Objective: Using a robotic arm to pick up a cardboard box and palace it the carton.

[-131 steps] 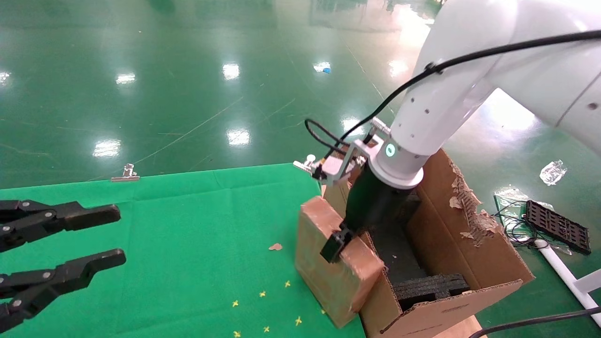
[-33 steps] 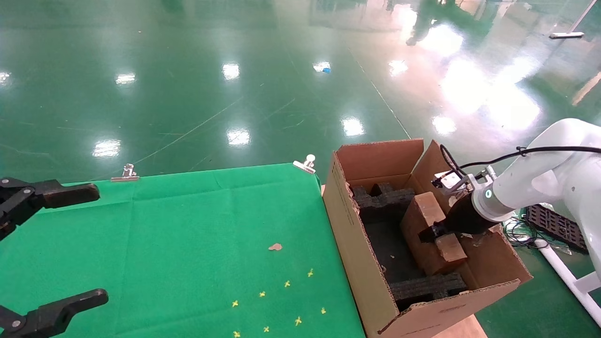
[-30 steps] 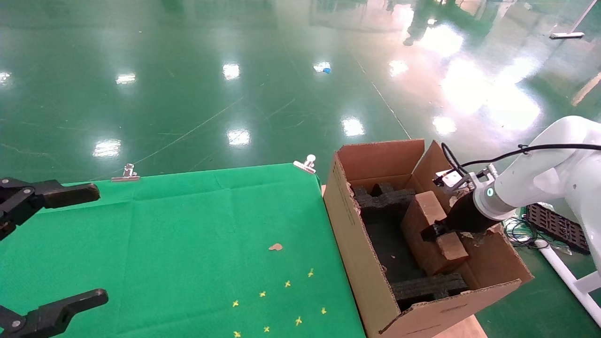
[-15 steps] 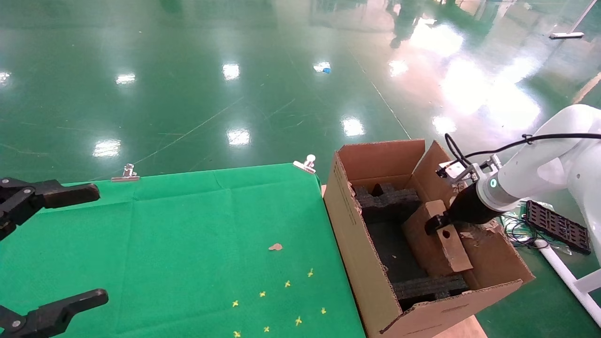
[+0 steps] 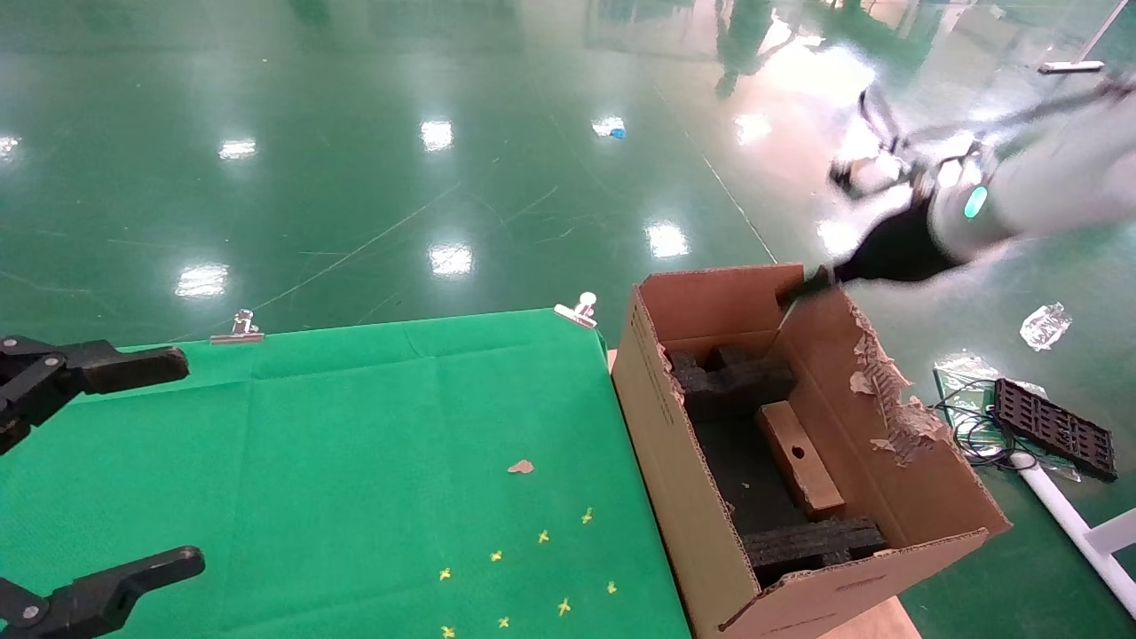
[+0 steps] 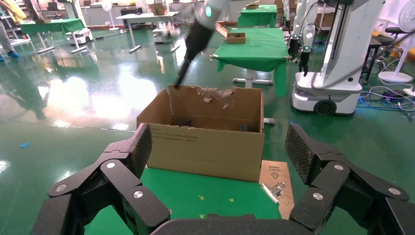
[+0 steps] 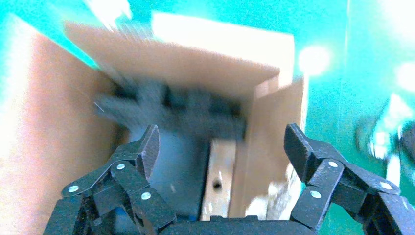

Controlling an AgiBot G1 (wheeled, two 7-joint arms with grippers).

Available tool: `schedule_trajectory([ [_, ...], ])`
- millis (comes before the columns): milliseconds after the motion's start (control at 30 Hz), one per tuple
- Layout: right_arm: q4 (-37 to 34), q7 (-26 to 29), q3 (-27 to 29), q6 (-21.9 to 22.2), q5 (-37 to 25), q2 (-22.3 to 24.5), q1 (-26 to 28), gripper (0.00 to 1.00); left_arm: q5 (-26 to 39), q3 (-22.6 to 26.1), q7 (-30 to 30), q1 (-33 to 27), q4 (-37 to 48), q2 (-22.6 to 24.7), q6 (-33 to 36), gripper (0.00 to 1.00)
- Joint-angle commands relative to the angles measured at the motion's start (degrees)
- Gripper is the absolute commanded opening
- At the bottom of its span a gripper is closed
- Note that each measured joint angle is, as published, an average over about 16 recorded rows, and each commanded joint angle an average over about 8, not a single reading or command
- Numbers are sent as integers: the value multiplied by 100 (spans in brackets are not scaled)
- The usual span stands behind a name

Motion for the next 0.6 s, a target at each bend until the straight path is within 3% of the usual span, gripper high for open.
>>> schedule_trajectory([
  [33, 85, -176, 56, -81, 66, 70, 333, 100, 0, 1, 0, 0, 0, 0, 0, 100],
  [200, 334, -526, 250, -179, 310, 304, 761, 100, -1, 2, 1, 0, 0, -1, -1, 100],
  [367, 475, -636, 422, -209, 486, 433, 844, 100, -3, 3, 2, 0, 2, -2, -3, 100],
  [600, 958, -835, 961, -341, 735, 564, 430, 100, -5, 5, 4, -1, 5, -1, -2, 100],
])
